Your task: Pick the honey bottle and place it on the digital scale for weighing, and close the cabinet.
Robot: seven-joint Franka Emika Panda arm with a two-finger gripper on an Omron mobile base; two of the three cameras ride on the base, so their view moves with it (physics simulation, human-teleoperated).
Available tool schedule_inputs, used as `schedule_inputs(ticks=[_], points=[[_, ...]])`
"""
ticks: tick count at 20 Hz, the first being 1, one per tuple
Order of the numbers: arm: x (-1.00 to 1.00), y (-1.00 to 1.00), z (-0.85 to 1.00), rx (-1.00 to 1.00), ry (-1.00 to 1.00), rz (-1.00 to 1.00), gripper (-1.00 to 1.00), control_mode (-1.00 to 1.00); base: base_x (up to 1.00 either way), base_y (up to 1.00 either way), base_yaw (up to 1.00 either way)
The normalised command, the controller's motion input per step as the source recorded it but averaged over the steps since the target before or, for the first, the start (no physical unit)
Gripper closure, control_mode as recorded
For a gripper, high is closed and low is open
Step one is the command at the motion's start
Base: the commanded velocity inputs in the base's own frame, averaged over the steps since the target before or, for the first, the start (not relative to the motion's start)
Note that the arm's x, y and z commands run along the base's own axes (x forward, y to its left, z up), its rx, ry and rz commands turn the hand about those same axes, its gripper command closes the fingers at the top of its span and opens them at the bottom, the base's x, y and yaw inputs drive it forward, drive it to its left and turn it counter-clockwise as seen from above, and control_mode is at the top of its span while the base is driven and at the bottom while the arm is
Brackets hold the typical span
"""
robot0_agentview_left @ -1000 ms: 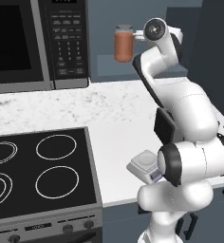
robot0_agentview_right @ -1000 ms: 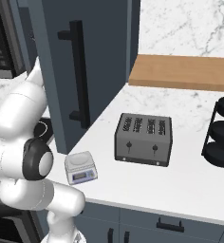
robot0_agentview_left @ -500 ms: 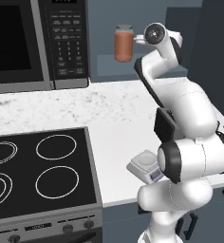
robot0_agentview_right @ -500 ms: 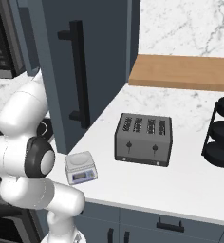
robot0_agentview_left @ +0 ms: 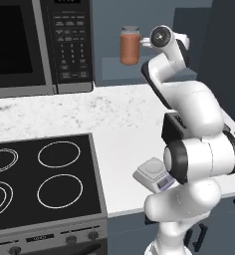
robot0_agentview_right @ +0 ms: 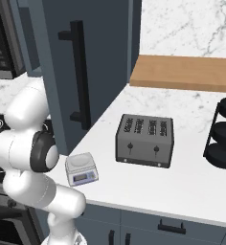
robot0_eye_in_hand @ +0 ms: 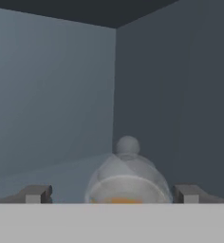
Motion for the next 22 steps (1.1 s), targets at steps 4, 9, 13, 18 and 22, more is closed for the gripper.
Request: schedule_inputs(ticks=[4, 9, 13, 18, 22], points=[[0.32, -0.04, -0.2, 0.0, 0.03, 0.0, 1.0, -1.0, 0.0, 0.0, 0.0], [0.4, -0.09, -0.22, 0.0, 0.05, 0.0, 1.0, -1.0, 0.0, 0.0, 0.0], [0.17, -0.03, -0.36, 0.0, 0.02, 0.0, 1.0, -1.0, 0.0, 0.0, 0.0], [-0.5, -0.02, -0.17, 0.0, -0.08, 0.0, 1.0, -1.0, 0.0, 0.0, 0.0], [-0.74, 0.0, 0.0, 0.0, -0.1, 0.0, 1.0, -1.0, 0.0, 0.0, 0.0]])
